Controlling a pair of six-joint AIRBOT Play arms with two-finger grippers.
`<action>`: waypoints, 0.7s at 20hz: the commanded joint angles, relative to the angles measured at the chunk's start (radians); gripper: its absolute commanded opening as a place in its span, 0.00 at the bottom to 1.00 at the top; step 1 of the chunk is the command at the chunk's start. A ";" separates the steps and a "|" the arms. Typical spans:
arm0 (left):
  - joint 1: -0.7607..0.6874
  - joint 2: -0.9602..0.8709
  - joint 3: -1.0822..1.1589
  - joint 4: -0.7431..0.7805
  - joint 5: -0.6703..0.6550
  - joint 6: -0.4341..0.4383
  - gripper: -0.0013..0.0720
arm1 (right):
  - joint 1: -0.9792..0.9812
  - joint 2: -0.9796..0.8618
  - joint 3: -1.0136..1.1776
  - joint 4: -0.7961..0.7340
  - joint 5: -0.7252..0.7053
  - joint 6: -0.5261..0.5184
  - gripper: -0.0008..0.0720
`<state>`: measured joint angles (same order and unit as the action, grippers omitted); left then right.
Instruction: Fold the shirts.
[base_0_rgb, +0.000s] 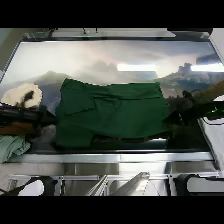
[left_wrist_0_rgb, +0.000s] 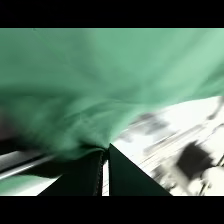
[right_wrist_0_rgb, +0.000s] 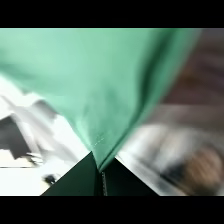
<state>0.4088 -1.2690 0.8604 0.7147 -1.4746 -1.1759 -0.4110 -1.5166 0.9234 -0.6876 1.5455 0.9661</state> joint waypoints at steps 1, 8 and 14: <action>0.084 0.184 0.143 -0.380 -0.146 0.096 0.05 | 0.000 0.185 0.036 0.362 0.134 -0.097 0.04; 0.401 0.557 0.523 -1.077 -0.172 0.224 0.05 | -0.001 0.858 0.226 0.697 -0.149 -0.187 0.04; 0.483 0.483 0.725 -0.953 -0.085 0.182 0.05 | 0.002 1.007 0.297 0.338 -0.619 -0.116 0.04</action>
<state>0.8764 -0.7444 1.4986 -0.2916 -1.5887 -0.9676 -0.4110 -0.5495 1.1965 -0.2230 1.1046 0.8139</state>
